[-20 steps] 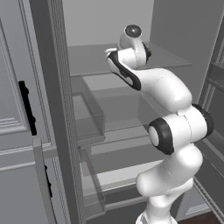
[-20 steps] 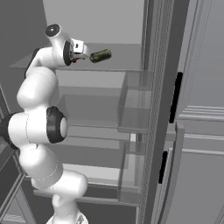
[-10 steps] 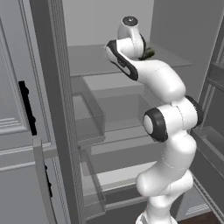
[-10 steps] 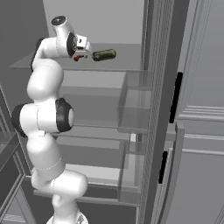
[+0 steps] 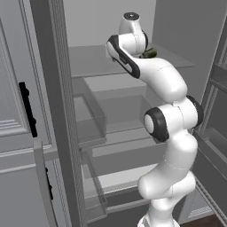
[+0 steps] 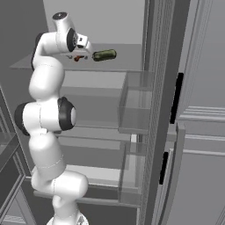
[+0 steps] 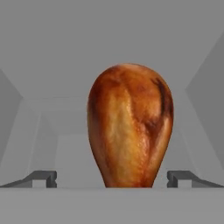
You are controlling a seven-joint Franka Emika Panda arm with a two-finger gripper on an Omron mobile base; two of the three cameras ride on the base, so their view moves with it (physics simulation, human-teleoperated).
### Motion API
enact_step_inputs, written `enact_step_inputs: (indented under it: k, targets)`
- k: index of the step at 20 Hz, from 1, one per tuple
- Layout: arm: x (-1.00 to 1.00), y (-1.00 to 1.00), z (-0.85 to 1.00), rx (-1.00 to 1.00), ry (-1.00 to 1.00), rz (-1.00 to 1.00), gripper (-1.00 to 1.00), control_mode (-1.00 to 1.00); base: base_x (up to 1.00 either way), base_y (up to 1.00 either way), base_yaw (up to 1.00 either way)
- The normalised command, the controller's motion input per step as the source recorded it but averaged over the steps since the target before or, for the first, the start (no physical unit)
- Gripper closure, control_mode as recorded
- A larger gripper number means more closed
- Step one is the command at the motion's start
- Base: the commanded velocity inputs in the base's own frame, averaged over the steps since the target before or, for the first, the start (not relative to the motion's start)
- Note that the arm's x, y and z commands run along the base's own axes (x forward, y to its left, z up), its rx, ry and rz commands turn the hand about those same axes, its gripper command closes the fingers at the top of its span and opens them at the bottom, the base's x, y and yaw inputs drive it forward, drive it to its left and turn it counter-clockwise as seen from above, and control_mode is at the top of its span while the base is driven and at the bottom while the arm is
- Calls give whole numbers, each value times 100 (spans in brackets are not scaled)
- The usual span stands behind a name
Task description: Place one cucumber and one chicken drumstick in each tupperware on the nearby counter, to pack two identical lunches.
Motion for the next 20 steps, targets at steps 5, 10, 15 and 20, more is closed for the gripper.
enact_step_inputs:
  k: [5,10,15,20]
  targets:
    - [0,0,-38,2,3,0,-100,-100,0,0,0]
    - [0,0,-28,0,4,0,100,-100,0,0,0]
    - [0,0,-2,0,3,0,100,-100,0,0,0]
    - [-10,0,-7,0,-5,0,100,-100,0,0,0]
